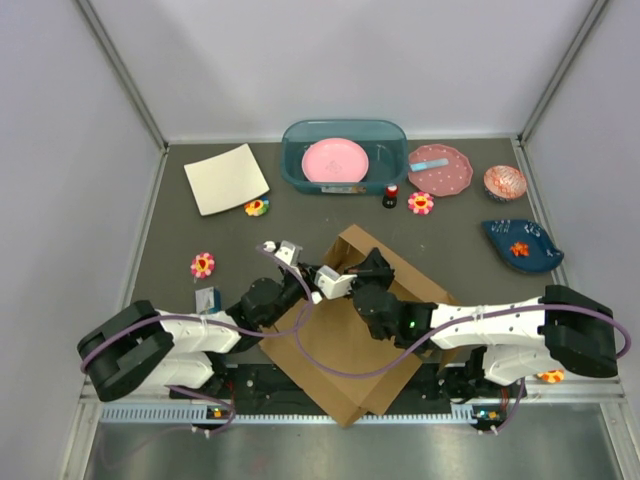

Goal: Fold the paper box

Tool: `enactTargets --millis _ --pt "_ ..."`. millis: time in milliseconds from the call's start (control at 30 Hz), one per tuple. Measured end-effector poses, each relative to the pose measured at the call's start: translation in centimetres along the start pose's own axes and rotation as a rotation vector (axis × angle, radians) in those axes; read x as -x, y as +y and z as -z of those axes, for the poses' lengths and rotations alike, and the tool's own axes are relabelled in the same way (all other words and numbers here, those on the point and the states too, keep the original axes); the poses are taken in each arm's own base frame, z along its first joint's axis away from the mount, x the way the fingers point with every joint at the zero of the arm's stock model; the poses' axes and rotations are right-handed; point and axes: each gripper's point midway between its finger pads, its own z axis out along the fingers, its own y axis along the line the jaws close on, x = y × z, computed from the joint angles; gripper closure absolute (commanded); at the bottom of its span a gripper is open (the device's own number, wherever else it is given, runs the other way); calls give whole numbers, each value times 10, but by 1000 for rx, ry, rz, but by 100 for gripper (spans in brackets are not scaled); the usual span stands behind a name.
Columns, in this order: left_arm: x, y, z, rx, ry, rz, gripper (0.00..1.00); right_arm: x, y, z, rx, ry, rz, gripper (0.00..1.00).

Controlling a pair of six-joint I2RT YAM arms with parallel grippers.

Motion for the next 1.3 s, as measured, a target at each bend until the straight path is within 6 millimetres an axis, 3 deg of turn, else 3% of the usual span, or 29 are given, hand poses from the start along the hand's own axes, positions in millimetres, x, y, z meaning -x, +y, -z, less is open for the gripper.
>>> enactTargets --millis 267,567,900,1067,1300 --pt "-26 20 6 88 99 -28 57 1 1 1 1 -4 3 100" --pt "-40 29 13 119 159 -56 45 1 1 1 0 -2 3 100" --pt "-19 23 28 92 112 -96 33 1 1 1 -1 -1 -9 100" --pt "4 20 38 88 47 -107 32 1 1 1 -1 -1 -14 100" --pt "20 27 62 116 -40 -74 32 1 1 1 -1 -1 -18 100"
